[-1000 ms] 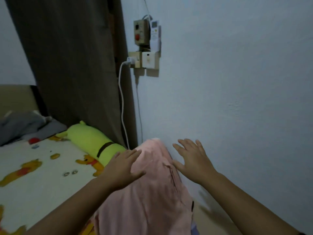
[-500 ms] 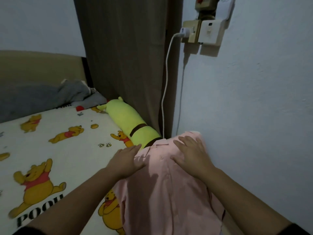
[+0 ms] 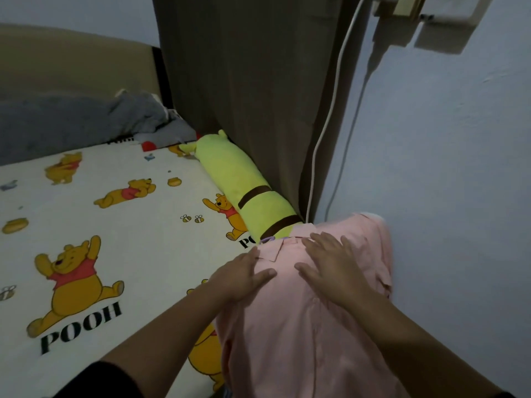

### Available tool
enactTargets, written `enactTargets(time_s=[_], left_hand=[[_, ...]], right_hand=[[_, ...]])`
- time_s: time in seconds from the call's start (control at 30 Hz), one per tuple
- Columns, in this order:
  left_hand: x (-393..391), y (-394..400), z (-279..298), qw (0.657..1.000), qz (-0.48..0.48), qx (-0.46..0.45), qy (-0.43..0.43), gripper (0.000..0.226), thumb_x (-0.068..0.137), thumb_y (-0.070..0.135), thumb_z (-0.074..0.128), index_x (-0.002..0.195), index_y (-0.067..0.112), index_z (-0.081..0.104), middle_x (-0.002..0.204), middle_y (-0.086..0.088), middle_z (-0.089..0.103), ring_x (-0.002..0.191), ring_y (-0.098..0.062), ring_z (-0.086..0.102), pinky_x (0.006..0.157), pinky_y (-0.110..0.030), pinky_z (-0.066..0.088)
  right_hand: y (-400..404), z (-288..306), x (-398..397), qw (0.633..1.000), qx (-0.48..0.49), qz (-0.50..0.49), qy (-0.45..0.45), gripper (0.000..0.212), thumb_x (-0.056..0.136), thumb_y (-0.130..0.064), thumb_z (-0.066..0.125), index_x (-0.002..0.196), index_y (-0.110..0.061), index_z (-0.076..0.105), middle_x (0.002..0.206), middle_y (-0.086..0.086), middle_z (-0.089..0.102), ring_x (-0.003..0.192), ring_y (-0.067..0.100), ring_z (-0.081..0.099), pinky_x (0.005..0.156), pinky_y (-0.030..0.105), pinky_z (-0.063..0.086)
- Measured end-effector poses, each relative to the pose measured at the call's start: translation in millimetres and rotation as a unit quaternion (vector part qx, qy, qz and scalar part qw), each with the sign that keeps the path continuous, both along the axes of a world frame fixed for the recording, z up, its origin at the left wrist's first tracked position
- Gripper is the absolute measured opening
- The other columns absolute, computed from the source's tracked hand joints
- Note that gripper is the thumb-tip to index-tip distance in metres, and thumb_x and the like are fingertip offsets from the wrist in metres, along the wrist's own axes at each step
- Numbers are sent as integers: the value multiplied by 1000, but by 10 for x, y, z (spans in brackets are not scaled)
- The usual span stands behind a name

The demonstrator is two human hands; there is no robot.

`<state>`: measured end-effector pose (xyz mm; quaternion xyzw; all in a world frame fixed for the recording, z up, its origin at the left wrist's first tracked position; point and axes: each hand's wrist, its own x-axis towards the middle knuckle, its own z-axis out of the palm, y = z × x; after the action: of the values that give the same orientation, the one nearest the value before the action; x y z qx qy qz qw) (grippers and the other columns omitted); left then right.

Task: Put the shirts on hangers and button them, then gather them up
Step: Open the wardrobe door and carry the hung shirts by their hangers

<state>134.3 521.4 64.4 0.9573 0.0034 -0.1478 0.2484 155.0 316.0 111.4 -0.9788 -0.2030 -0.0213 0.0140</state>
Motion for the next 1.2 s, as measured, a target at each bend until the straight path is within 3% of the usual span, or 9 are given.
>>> enactTargets(time_s=[0.3,0.5,0.73,0.83,0.97,1.1,1.2], left_hand=[[180,17,-268,994,82,-1,72,93,80,83,24,153,29,1,159,-5,18,142,-30,28,111,-51,28],[221,14,-262,992,112,48,39,104,74,87,33,152,30,-3,154,-11,29,138,-35,30,108,-50,30],[178,-6,-154,973,98,138,-160,106,76,83,39,153,21,0,147,-3,38,129,-25,36,103,-38,36],[161,-18,-84,951,90,181,-232,105,76,81,41,152,17,10,140,-4,42,123,-23,40,100,-35,37],[151,26,-93,903,50,200,-377,94,71,74,45,140,11,37,106,-7,62,90,-25,57,74,-34,50],[140,38,-87,885,15,197,-421,95,71,80,36,135,9,39,98,-8,63,82,-24,60,71,-33,52],[131,36,-66,876,-3,206,-436,99,72,85,30,136,9,38,98,-7,63,83,-24,57,72,-32,52]], right_hand=[[-28,-88,154,1000,-4,23,14,90,68,-69,0,144,-33,31,153,-7,28,142,16,18,115,45,4],[-29,-141,203,999,-6,32,6,88,69,-68,2,144,-33,31,153,-7,28,142,15,17,115,46,1],[-70,-49,294,999,16,36,-20,83,72,-67,5,143,-33,33,152,-7,30,142,15,18,115,46,2],[-98,35,376,997,56,25,-44,69,84,-64,19,142,-31,37,151,-5,33,141,17,22,116,45,5],[-125,254,524,988,114,17,-103,62,90,-52,41,143,-22,36,148,2,38,137,21,31,114,37,19],[-109,593,598,974,220,23,-58,79,88,-40,60,150,-21,15,153,3,29,140,21,28,112,32,26],[-54,766,630,966,254,35,-32,94,87,-38,63,148,-34,-8,151,2,34,132,23,42,105,33,36]])
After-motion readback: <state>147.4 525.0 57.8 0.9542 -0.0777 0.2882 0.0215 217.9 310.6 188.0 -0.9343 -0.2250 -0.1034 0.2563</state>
